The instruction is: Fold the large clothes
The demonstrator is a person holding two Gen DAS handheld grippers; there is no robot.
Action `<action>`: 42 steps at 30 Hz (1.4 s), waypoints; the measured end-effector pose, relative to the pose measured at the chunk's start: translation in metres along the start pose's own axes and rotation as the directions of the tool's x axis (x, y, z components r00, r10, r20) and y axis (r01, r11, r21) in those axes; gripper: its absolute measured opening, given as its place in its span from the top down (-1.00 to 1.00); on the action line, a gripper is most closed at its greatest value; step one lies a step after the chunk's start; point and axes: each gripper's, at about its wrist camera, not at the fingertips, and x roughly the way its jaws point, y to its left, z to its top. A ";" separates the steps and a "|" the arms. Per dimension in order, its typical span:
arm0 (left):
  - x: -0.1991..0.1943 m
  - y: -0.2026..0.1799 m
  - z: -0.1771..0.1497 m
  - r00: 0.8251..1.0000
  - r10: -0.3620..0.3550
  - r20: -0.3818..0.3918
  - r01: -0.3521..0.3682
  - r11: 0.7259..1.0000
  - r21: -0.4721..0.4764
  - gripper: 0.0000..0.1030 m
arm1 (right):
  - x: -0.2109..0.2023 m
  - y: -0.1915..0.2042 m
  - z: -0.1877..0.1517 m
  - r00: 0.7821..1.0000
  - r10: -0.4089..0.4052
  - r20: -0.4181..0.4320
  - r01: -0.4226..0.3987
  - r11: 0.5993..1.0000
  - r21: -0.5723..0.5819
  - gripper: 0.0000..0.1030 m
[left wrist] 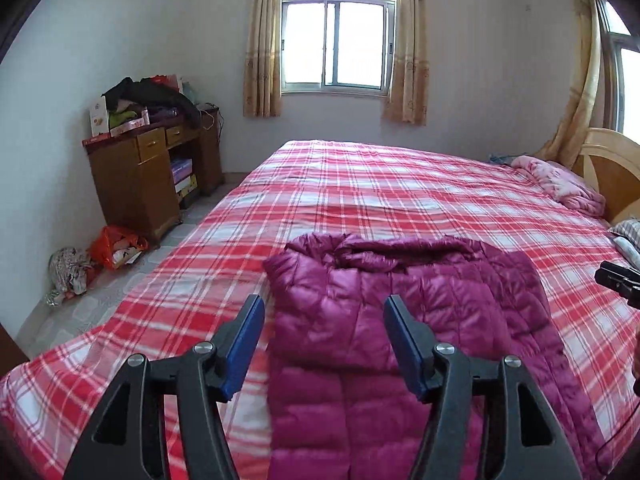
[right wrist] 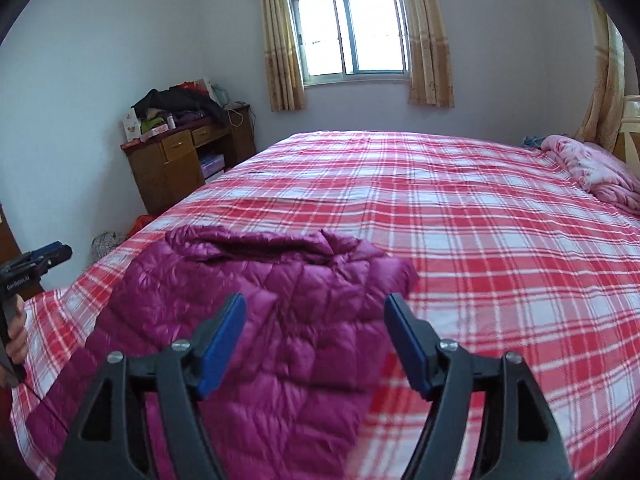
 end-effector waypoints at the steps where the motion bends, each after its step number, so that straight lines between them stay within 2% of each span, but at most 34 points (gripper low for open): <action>1: -0.013 0.008 -0.012 1.000 -0.012 -0.018 0.011 1.000 -0.008 -0.22 | -0.016 -0.006 -0.015 1.000 0.006 -0.013 -0.005 1.000 0.011 -0.46; 5: -0.065 0.034 -0.060 0.997 0.000 -0.074 -0.003 0.999 -0.043 -0.22 | -0.071 -0.025 -0.073 0.998 0.012 -0.068 -0.009 0.999 0.051 -0.46; 8: -0.091 0.044 -0.095 0.993 -0.051 -0.106 0.044 0.996 -0.073 -0.24 | -0.096 -0.031 -0.112 0.995 0.012 -0.102 -0.004 0.997 0.082 -0.46; 10: -0.097 0.040 -0.118 0.988 -0.073 -0.137 0.065 0.996 -0.064 -0.25 | -0.100 -0.031 -0.132 0.991 0.016 -0.135 -0.003 0.995 0.102 -0.46; 13: -0.096 0.029 -0.149 0.978 -0.056 -0.203 0.054 0.998 -0.013 -0.25 | -0.095 -0.028 -0.154 0.984 0.002 -0.180 0.020 0.992 0.121 -0.46; 17: -0.098 0.026 -0.177 0.976 -0.041 -0.213 0.041 0.999 -0.005 -0.25 | -0.083 -0.019 -0.171 0.973 0.065 -0.220 -0.027 0.984 0.173 -0.46; 22: -0.087 0.039 -0.191 0.965 -0.059 -0.256 0.052 0.998 -0.032 -0.25 | -0.073 -0.001 -0.187 0.965 0.038 -0.259 -0.002 0.991 0.136 -0.46; 24: -0.084 0.050 -0.195 0.955 -0.110 -0.275 0.086 0.992 -0.095 -0.25 | -0.069 0.001 -0.195 0.958 0.057 -0.281 -0.012 0.987 0.159 -0.46; 25: -0.087 0.055 -0.195 0.956 -0.136 -0.260 0.107 0.987 -0.122 -0.25 | -0.067 0.002 -0.199 0.956 0.067 -0.287 -0.018 0.986 0.168 -0.46; 27: -0.089 0.058 -0.197 0.949 -0.177 -0.262 0.141 0.978 -0.151 -0.25 | -0.068 0.009 -0.201 0.962 0.043 -0.269 -0.006 0.990 0.138 -0.49; 32: -0.091 0.042 -0.200 0.950 -0.146 -0.276 0.133 0.989 -0.065 -0.25 | -0.065 0.025 -0.203 0.953 0.070 -0.296 -0.044 0.995 0.092 -0.46; 33: -0.091 0.043 -0.200 0.950 -0.147 -0.276 0.132 0.989 -0.071 -0.25 | -0.065 0.029 -0.204 0.951 0.071 -0.302 -0.049 0.996 0.079 -0.39; 34: -0.091 0.045 -0.200 0.949 -0.153 -0.277 0.135 0.987 -0.085 -0.25 | -0.064 0.032 -0.205 0.948 0.067 -0.311 -0.050 0.997 0.064 -0.23; 35: -0.091 0.048 -0.199 0.946 -0.168 -0.276 0.144 0.984 -0.108 -0.25 | -0.063 0.035 -0.206 0.946 0.061 -0.318 -0.048 0.998 0.049 -0.19; 38: -0.092 0.052 -0.198 0.932 -0.215 -0.292 0.177 0.973 -0.151 -0.25 | -0.062 0.040 -0.207 0.945 0.056 -0.322 -0.049 0.998 0.031 -0.19; 42: -0.094 0.039 -0.200 0.924 -0.202 -0.324 0.183 0.979 -0.089 -0.25 | -0.059 0.045 -0.209 0.946 0.048 -0.321 -0.044 0.999 0.019 -0.22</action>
